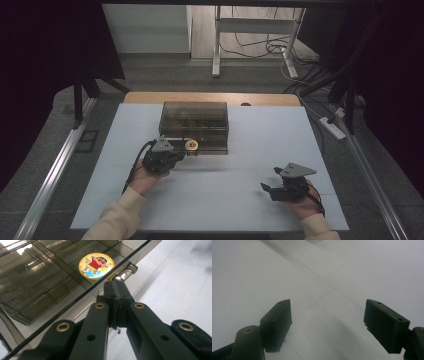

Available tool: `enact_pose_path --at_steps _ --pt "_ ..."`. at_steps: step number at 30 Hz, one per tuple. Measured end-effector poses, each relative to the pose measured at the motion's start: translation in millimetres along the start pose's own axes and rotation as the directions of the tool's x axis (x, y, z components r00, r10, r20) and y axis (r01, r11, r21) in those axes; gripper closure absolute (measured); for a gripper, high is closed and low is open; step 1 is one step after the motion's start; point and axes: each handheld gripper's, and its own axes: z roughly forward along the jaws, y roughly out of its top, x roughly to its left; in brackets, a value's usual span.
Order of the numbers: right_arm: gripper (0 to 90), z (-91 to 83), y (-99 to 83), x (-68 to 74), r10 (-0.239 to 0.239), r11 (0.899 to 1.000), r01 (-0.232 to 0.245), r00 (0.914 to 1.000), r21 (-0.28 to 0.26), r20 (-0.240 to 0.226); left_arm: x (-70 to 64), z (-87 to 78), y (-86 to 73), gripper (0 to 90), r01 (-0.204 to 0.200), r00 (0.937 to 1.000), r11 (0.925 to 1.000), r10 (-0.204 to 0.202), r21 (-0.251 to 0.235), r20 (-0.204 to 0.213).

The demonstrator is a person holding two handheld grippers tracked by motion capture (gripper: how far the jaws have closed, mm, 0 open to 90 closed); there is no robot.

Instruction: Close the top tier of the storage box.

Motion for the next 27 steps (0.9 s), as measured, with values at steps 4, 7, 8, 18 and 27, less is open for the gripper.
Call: enact_pose_path --at_steps 4,7,8,18,27 --pt "22.2 -0.1 0.0 0.0 -0.002 1.000 0.002 1.0000 0.000 0.000 -0.4 2.4 0.7 88.6 -0.005 1.0000 1.0000 0.005 0.003 0.000" --pt "22.2 -0.2 -0.1 -0.3 -0.001 1.000 0.001 1.0000 0.000 0.000 -0.5 2.4 1.3 88.6 -0.009 1.0000 1.0000 0.009 0.003 0.000" --pt "22.2 -0.1 -0.1 -0.4 -0.002 1.000 0.002 1.0000 0.000 0.000 -0.4 2.3 1.4 88.6 -0.011 0.9999 0.9999 0.011 0.003 0.001" --pt "22.2 0.1 -0.1 -0.3 -0.001 1.000 0.001 1.0000 0.001 0.000 0.4 3.0 4.1 88.5 -0.011 0.9999 0.9999 0.011 -0.003 -0.009" --pt "22.2 0.2 0.0 -0.1 0.000 1.000 0.000 1.0000 0.001 0.001 3.2 5.5 5.4 88.6 -0.006 0.9998 1.0000 0.005 -0.006 -0.020"
